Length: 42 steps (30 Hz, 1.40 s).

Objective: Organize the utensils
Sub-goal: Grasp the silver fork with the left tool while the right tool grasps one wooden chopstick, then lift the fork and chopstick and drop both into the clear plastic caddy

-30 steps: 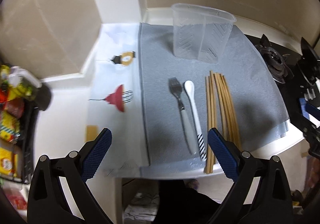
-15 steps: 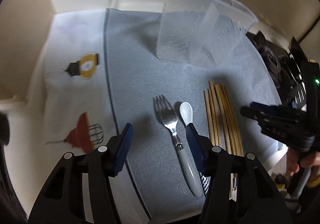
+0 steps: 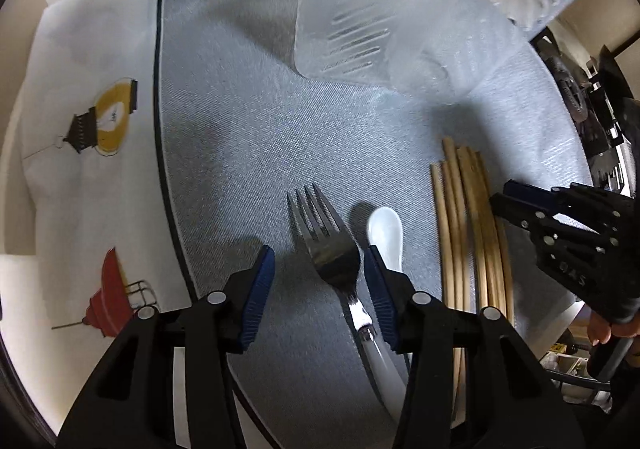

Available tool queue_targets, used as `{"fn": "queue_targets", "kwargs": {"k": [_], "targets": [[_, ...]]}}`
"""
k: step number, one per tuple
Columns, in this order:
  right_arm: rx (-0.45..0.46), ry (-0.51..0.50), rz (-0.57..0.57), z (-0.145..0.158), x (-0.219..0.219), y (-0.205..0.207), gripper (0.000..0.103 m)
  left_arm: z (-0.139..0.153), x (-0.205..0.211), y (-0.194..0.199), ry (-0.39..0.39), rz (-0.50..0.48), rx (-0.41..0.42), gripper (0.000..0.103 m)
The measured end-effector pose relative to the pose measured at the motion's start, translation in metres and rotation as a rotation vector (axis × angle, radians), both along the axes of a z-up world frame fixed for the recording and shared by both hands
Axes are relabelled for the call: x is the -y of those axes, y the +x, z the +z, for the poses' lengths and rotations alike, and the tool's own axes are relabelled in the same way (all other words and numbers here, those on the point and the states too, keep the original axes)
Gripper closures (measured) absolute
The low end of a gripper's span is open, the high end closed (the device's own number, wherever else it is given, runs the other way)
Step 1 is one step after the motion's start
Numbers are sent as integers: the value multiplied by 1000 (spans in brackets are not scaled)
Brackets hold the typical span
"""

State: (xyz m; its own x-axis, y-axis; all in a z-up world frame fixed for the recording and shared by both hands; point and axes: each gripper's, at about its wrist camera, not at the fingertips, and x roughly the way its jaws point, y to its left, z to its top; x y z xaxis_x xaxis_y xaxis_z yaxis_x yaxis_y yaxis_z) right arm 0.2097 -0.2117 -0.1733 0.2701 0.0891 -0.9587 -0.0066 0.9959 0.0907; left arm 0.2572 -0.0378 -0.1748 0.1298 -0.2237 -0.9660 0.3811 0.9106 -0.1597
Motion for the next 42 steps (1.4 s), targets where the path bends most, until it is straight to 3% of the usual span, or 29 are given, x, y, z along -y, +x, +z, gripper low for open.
{"fn": "queue_targets", "kwargs": {"k": [4, 5, 9, 12, 22, 33, 42], "targets": [[8, 3, 14, -2, -1, 3, 85, -3, 2, 9, -34, 13, -14, 72], [13, 3, 11, -2, 1, 1, 92, -3, 3, 11, -48, 19, -24, 73], [11, 61, -24, 1, 14, -2, 97, 2, 7, 13, -70, 29, -10, 76], [18, 92, -41, 5, 27, -4, 97, 16, 9, 10, -63, 24, 38, 77], [87, 138, -32, 39, 43, -23, 97, 70, -1, -2, -152, 40, 136, 78], [294, 144, 7, 123, 50, -55, 97, 143, -20, -26, -171, 16, 354, 79], [471, 128, -12, 186, 43, -55, 97, 189, -14, -31, -198, 12, 455, 79]]}}
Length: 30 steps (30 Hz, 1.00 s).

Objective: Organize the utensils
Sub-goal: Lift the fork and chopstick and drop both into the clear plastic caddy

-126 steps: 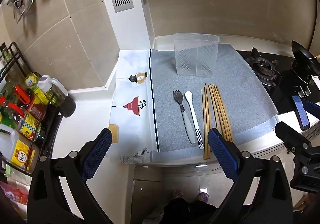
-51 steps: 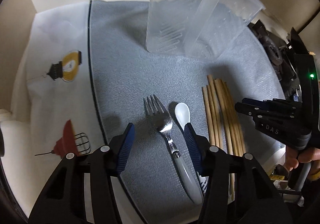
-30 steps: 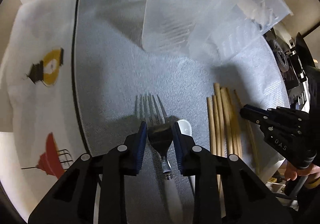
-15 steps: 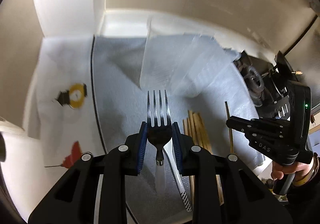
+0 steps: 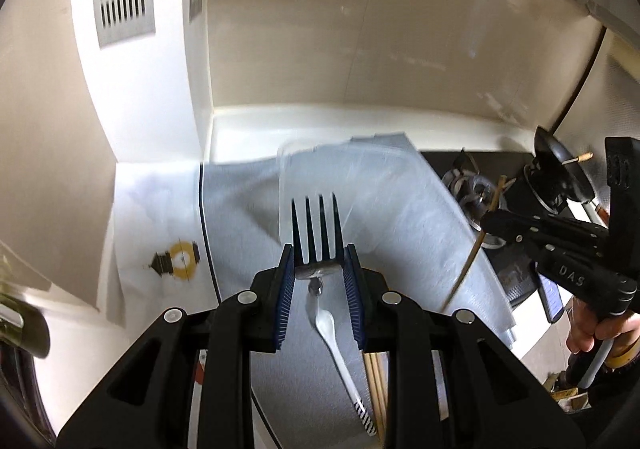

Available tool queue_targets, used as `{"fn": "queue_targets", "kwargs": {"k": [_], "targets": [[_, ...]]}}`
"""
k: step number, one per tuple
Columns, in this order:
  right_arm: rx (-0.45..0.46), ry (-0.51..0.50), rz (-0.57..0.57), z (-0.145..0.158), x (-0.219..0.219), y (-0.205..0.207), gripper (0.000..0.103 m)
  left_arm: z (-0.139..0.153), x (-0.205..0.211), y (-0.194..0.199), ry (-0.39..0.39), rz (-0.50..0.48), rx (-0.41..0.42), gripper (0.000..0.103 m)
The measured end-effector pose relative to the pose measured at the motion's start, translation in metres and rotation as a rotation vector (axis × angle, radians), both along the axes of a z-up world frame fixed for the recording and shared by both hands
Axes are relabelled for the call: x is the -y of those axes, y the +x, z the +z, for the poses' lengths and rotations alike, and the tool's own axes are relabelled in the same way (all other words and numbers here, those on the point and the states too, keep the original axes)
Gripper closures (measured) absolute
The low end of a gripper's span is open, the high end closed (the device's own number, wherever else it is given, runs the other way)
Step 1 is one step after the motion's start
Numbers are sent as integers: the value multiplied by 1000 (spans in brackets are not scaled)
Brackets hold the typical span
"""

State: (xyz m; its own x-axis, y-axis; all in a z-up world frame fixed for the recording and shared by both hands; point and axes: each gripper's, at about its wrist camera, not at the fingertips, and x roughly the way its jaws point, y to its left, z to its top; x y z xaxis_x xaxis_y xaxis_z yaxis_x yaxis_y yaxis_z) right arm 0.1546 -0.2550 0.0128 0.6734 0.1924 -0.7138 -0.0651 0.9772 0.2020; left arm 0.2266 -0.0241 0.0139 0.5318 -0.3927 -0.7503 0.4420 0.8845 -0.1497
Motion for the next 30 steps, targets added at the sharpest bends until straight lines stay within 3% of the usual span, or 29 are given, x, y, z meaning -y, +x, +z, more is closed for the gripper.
{"fn": "queue_targets", "kwargs": {"k": [9, 18, 23, 30], "targets": [[200, -29, 7, 85, 2, 8, 97, 63, 2, 13, -61, -7, 108, 79], [360, -66, 7, 146, 2, 31, 97, 107, 19, 31, -105, -13, 224, 79], [366, -92, -12, 140, -1, 56, 97, 103, 35, 48, -99, -8, 240, 79], [309, -111, -13, 102, -6, 77, 97, 60, 52, 79, -72, 35, 168, 79]]}}
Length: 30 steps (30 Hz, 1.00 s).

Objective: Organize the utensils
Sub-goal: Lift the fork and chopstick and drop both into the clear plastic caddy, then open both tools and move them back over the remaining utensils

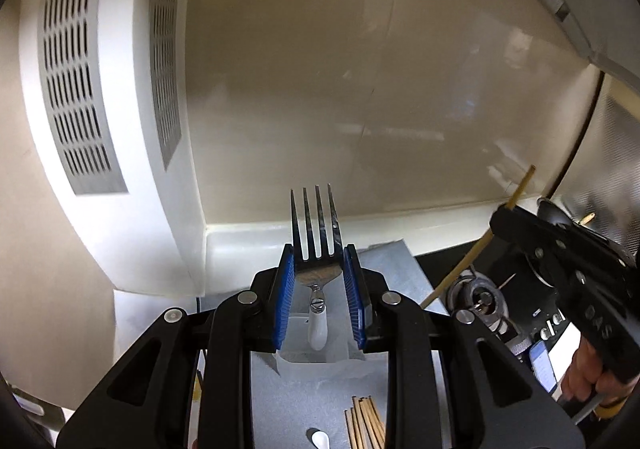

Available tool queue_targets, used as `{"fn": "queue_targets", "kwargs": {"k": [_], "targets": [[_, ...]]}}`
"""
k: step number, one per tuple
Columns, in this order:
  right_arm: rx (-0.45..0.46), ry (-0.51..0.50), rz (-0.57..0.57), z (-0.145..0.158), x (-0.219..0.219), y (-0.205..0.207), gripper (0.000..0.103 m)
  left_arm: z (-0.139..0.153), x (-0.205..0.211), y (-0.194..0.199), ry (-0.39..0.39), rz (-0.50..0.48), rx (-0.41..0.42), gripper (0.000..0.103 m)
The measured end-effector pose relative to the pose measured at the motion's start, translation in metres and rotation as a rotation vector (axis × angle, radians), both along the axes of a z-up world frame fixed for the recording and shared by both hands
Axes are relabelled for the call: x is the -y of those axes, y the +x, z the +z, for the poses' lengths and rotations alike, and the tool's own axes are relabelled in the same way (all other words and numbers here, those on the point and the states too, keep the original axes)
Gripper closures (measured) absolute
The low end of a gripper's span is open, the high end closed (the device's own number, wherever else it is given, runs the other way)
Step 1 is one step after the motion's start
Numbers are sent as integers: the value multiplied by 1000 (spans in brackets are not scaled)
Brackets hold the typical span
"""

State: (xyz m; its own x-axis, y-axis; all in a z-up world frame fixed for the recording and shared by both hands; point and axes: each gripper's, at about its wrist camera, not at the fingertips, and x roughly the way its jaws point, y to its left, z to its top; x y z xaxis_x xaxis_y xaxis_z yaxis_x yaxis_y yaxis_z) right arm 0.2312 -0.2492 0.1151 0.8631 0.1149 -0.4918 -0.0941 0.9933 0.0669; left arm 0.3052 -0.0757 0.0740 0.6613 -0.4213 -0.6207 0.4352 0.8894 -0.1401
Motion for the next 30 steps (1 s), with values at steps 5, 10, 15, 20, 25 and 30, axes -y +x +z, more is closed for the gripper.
{"fn": "queue_targets", "kwargs": {"k": [5, 10, 15, 20, 25, 30], "targets": [[-60, 9, -1, -32, -3, 9, 97, -33, 4, 10, 50, 12, -56, 79], [-114, 13, -3, -54, -5, 13, 97, -52, 6, 12, 78, 13, -98, 79], [-151, 23, 12, -65, -5, 10, 91, -63, 8, 19, 124, 33, -151, 36], [-140, 42, 16, -65, -1, -4, 51, -57, -11, 10, 113, 87, -122, 16], [-133, 51, -2, -61, 5, -19, 47, -59, -26, -1, 116, 123, -146, 16], [-147, 70, -17, -61, 10, -46, 42, -64, -37, -16, 167, 186, -163, 16]]}}
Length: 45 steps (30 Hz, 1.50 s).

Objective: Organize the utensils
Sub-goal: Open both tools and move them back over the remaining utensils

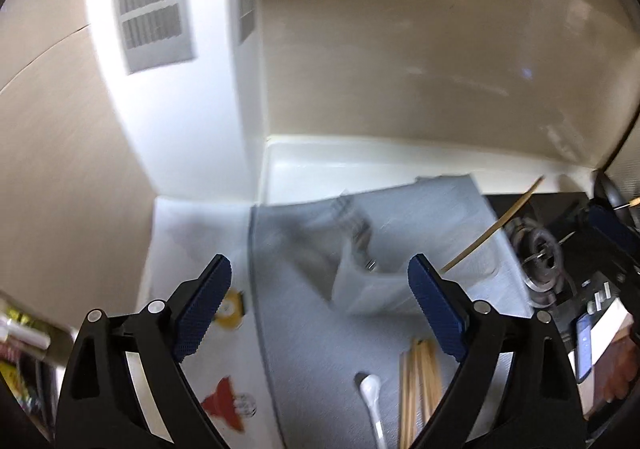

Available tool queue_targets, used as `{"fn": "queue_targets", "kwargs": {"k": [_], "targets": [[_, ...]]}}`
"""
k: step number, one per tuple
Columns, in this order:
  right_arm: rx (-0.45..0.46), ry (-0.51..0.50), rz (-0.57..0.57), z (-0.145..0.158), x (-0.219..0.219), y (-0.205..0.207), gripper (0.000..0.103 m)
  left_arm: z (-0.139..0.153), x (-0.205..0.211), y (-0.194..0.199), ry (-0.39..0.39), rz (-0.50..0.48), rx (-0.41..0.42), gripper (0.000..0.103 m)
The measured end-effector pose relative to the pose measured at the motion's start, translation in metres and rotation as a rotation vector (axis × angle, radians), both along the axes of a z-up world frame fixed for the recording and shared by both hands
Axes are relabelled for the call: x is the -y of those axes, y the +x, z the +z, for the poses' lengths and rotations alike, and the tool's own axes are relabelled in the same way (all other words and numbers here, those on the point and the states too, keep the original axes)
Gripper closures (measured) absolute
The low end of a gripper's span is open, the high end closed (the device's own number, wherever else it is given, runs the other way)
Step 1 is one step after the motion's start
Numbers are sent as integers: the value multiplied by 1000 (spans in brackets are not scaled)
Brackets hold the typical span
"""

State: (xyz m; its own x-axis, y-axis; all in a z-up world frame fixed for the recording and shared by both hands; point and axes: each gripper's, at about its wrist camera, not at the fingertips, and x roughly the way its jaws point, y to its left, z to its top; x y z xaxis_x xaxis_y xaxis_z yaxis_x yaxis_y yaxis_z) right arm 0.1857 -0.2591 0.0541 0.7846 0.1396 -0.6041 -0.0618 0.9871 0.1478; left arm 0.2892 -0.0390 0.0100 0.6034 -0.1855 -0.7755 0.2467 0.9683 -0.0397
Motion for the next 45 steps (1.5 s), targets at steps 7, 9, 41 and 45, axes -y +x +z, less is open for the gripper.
{"fn": "queue_targets", "kwargs": {"k": [7, 9, 41, 45], "targets": [[-196, -23, 1, -58, -8, -25, 42, -42, -8, -39, 55, -4, -124, 16], [-264, -28, -7, -80, -9, -29, 42, -55, -8, -49, 70, -6, -155, 16], [-506, -35, -49, -155, -12, -54, 42, -117, -3, -86, 144, -43, -310, 16], [-510, -35, -48, -156, -13, -54, 42, -117, -3, -86, 145, -48, -310, 16]]}}
